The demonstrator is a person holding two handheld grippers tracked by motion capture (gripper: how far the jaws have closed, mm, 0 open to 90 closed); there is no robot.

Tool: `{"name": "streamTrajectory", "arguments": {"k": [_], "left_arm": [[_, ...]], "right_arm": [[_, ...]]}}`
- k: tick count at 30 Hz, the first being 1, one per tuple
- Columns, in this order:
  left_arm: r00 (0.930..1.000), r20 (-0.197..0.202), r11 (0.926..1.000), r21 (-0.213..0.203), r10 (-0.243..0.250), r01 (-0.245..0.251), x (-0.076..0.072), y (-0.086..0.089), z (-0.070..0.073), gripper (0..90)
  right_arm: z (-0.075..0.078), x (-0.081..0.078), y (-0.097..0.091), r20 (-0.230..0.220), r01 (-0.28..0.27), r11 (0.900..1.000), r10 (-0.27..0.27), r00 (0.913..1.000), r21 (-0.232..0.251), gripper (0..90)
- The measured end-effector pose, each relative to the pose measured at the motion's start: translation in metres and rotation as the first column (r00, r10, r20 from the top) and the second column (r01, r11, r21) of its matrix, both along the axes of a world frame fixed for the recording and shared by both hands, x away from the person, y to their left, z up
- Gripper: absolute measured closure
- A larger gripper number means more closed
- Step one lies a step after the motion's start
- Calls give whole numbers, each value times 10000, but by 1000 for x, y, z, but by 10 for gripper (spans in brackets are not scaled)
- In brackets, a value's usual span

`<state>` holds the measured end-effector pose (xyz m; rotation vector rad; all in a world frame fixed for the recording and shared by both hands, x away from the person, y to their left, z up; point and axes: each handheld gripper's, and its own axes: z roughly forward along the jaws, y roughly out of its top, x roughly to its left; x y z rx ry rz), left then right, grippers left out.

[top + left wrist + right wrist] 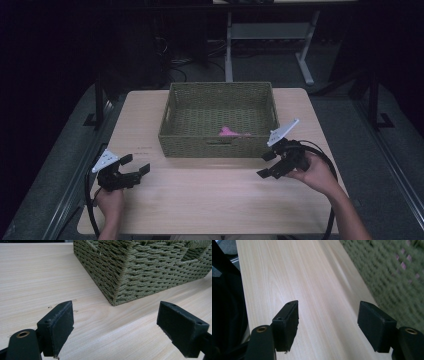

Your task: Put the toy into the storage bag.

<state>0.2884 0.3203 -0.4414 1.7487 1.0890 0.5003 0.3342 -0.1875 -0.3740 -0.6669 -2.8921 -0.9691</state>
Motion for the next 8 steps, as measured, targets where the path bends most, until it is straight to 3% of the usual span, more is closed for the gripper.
{"name": "streamTrajectory", "arguments": {"k": [8], "left_arm": [[10000,39,10000,21,-27,27,0,-1,1,136]], "right_arm": [[-14,-19,-13,40,548,9980,-549,9985,317,313]]}}
